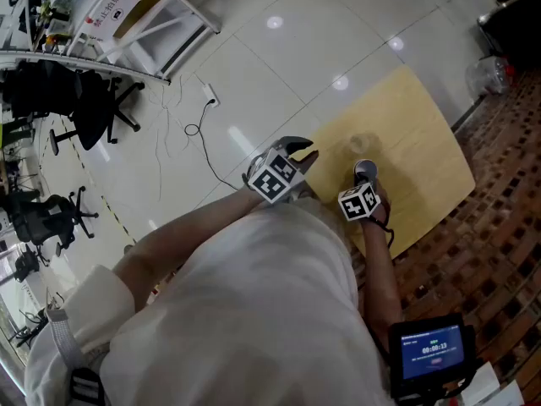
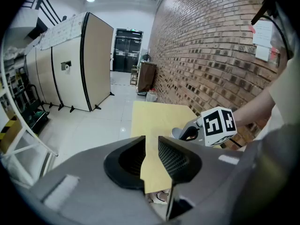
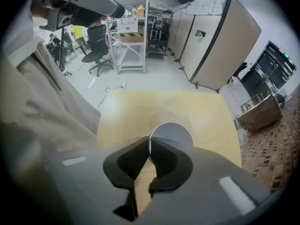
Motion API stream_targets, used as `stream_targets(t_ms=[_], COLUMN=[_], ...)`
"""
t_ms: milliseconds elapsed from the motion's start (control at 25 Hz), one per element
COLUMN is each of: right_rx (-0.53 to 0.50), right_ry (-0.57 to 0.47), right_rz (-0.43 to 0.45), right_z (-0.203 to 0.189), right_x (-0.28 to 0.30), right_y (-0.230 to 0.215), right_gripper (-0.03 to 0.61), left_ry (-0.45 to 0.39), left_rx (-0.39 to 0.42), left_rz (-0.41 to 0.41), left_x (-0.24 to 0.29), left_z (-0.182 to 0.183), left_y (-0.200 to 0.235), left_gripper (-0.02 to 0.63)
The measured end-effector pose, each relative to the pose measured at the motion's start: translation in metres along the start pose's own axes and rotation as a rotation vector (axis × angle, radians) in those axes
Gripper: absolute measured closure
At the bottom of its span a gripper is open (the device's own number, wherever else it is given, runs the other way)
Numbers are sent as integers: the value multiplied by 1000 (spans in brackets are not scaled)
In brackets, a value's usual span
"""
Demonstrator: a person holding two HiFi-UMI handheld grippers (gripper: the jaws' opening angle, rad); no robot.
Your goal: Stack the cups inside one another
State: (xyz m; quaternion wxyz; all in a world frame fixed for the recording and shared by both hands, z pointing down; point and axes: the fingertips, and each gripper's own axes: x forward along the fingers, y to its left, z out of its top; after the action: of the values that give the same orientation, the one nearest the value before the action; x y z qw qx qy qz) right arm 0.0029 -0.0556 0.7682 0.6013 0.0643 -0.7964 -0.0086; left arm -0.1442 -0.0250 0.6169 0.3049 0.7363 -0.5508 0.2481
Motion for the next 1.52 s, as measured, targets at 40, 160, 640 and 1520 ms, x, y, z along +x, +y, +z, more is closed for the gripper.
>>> stream_targets(t_ms=[40, 160, 640, 1520], right_rx=[-1, 2, 22, 55], right_ry=[4, 10, -28, -15], right_rz=[2, 5, 29, -58], right_z=[0, -2, 4, -5], right_x=[1, 4, -2, -4], right_y=[1, 1, 5, 4], right_gripper=[561, 561, 505, 566], left_ry=[0, -1, 10, 1], left_rx=[-1, -4, 2, 11], left_rz=[2, 7, 9, -21], left_x=[-1, -3, -4, 0], left_z=[0, 0, -2, 0], left_y=[1, 3, 4, 6], left_gripper=[514, 514, 514, 515])
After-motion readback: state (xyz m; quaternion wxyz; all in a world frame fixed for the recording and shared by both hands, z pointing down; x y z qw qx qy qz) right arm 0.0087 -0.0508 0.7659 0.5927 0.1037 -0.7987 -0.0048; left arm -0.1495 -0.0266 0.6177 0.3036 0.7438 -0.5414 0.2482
